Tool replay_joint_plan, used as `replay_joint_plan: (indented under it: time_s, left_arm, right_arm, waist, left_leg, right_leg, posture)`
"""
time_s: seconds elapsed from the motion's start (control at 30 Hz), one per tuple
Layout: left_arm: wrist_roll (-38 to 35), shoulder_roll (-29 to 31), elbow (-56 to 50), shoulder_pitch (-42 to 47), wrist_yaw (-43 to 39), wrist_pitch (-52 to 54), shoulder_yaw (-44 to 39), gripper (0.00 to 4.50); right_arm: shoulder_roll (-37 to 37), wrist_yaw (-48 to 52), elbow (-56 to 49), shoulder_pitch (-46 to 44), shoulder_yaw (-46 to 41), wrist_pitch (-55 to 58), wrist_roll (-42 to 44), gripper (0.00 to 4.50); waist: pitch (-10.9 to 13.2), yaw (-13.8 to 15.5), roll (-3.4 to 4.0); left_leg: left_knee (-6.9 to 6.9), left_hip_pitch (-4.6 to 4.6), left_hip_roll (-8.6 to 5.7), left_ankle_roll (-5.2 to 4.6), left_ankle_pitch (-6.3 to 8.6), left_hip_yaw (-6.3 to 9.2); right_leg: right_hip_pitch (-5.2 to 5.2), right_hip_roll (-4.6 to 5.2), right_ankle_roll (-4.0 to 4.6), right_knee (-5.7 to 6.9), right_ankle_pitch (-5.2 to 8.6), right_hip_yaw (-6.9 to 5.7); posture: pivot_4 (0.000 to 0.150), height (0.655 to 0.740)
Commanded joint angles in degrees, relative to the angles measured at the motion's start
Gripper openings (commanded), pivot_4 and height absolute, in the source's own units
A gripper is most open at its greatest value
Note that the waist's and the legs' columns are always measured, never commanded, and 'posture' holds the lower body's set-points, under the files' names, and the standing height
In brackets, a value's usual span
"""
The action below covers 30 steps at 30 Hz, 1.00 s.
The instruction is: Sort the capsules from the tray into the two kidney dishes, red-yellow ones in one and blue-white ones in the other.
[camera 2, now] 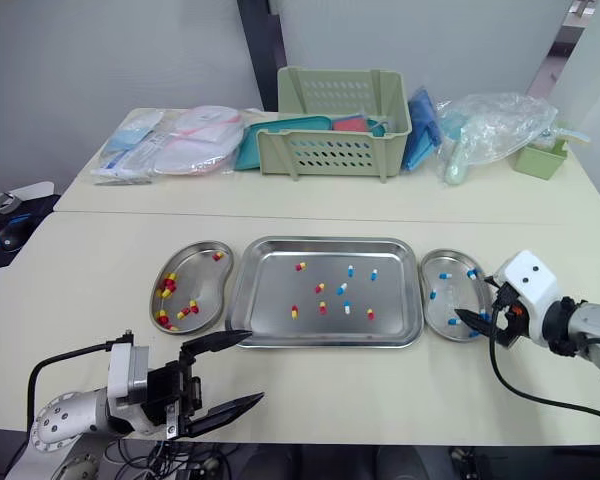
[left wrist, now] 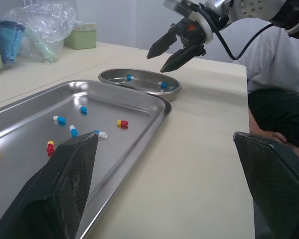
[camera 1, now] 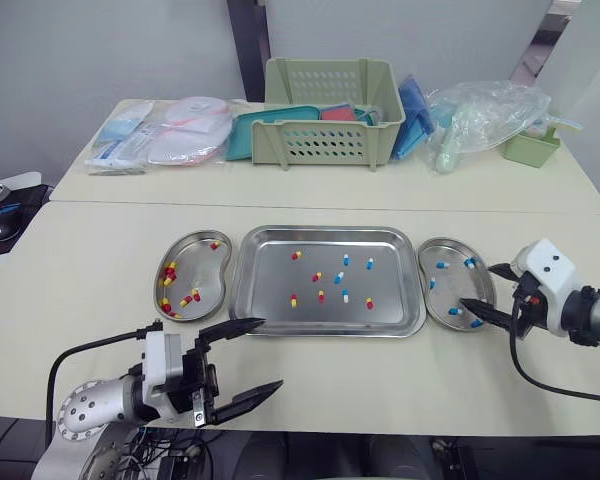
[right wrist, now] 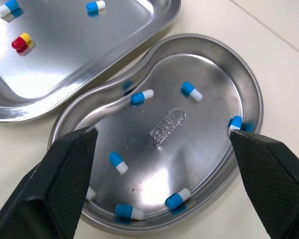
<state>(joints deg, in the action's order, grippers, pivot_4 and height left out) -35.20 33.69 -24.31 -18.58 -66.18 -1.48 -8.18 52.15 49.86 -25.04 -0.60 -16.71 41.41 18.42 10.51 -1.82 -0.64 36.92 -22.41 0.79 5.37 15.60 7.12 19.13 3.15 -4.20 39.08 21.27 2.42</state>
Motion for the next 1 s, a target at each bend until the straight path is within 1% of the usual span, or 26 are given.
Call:
replay_joint_plan:
  time_s: [0.03,0.1,0.2,0.33,0.4,0.43,0.5,0.6,0.73,0.77,0.8,0.87,1.0]
  left_arm:
    - [-0.28,-0.16,-1.58,-0.61,1.73,-0.53,-1.74,4.50]
    - [-0.10,-0.16,-1.19,-0.97,2.33,-0.87,-2.35,4.50]
    - [0.30,-0.41,-0.74,-2.05,3.36,-1.60,-3.57,4.50]
    - [0.72,-1.70,-0.39,-2.17,8.12,-1.24,-6.70,4.50]
    - [1.76,-2.17,0.18,-2.34,12.72,-1.13,-11.17,4.50]
    - [2.38,-1.35,1.39,-2.79,15.18,0.08,-14.57,4.50]
    - [3.28,0.12,3.25,-3.32,18.05,2.14,-18.73,4.50]
    - [5.56,5.96,11.48,-3.64,18.61,5.03,-25.48,4.50]
    - [4.78,12.16,24.62,-1.66,14.54,5.86,-31.06,4.50]
    - [4.88,13.29,27.16,-1.27,13.75,6.28,-31.70,4.50]
    - [8.08,15.61,31.92,-0.51,15.66,6.53,-31.63,4.50]
    - [9.61,18.13,38.58,1.31,14.99,5.84,-32.04,4.50]
    - [10.81,20.48,45.82,3.10,11.00,3.53,-30.89,4.50]
  right_arm:
    - [0.41,0.78,-0.73,0.80,-2.82,-4.81,0.43,4.47]
    - [-0.04,0.71,-0.62,1.58,-3.16,-7.17,0.20,4.47]
    - [-1.85,0.92,0.13,3.52,-4.02,-14.99,-0.72,4.47]
    - [-1.96,2.59,0.89,6.42,-4.72,-19.79,-0.75,4.47]
    - [-1.44,4.17,0.90,8.50,-6.82,-20.65,0.35,4.47]
    - [-1.15,5.35,1.16,10.04,-8.76,-21.21,0.94,4.47]
    - [-0.71,7.03,1.74,12.17,-11.34,-22.15,1.57,4.47]
    - [0.60,10.62,5.05,16.19,-16.76,-24.80,1.47,4.47]
    - [3.72,16.14,10.24,19.74,-21.39,-27.69,1.12,4.47]
    - [4.43,17.28,11.35,20.29,-22.05,-28.28,1.02,4.47]
    - [5.64,18.81,13.18,20.80,-22.76,-29.23,0.64,4.47]
    - [7.51,20.77,16.31,20.93,-23.71,-30.07,0.29,4.47]
    - [10.24,24.41,22.06,21.79,-24.51,-32.40,-0.52,4.47]
  waist:
    - [0.00,-0.01,0.00]
    - [0.00,0.01,0.00]
    - [0.00,0.00,-0.01]
    - [0.00,0.02,-0.01]
    - [-0.01,0.05,-0.01]
    - [-0.01,0.07,-0.02]
    - [-0.01,0.03,-0.01]
    - [-0.01,0.00,-0.02]
    - [-0.01,-0.02,-0.02]
    - [-0.01,-0.03,-0.02]
    - [0.00,-0.06,-0.03]
    - [0.00,-0.09,-0.03]
    - [0.00,-0.26,-0.03]
  left_leg:
    - [0.00,0.00,0.00,0.00,0.00,0.00]
    - [0.00,0.00,0.00,0.00,0.00,0.01]
    - [0.01,0.00,0.01,0.00,0.00,-0.01]
    - [0.02,0.02,0.01,0.00,0.00,-0.01]
    - [0.02,0.03,0.01,0.00,0.00,0.01]
    - [0.02,0.03,0.01,0.00,0.00,0.00]
    - [0.01,0.05,0.01,0.00,0.00,0.00]
    - [0.01,0.09,0.01,0.00,0.00,-0.01]
    - [-0.01,0.17,0.00,0.00,0.00,-0.06]
    - [-0.02,0.19,0.01,0.00,0.00,-0.06]
    - [-0.03,0.21,0.01,0.00,0.00,-0.07]
    - [-0.05,0.21,0.01,0.00,0.00,-0.08]
    - [-0.09,0.37,0.01,-0.01,0.01,-0.15]
  right_leg:
    - [0.00,0.00,0.00,0.00,0.00,0.00]
    - [0.00,0.00,0.00,0.00,0.00,-0.01]
    - [-0.01,0.00,0.00,0.00,0.00,0.00]
    - [-0.03,0.01,-0.01,0.00,0.00,0.00]
    - [-0.05,0.00,-0.01,0.00,0.00,-0.02]
    - [-0.05,0.00,-0.01,0.00,0.00,-0.02]
    - [-0.05,0.00,-0.01,0.00,0.00,-0.02]
    - [-0.07,0.00,-0.01,0.01,0.00,-0.01]
    - [-0.09,0.00,-0.01,0.02,0.00,0.02]
    - [-0.09,0.00,-0.01,0.02,0.00,0.02]
    - [-0.10,0.00,-0.01,0.03,0.00,0.03]
    - [-0.10,0.00,-0.01,0.02,0.00,0.05]
    - [-0.17,0.00,-0.01,0.03,0.00,0.12]
  posture:
    - [0.150,0.7400]
    - [0.150,0.7400]
    - [0.150,0.7400]
    - [0.150,0.7400]
    - [0.150,0.7400]
    - [0.150,0.7400]
    - [0.150,0.7400]
    - [0.150,0.7400]
    - [0.150,0.7400]
    - [0.150,0.7400]
    - [0.150,0.7400]
    - [0.150,0.7400]
    - [0.150,0.7400]
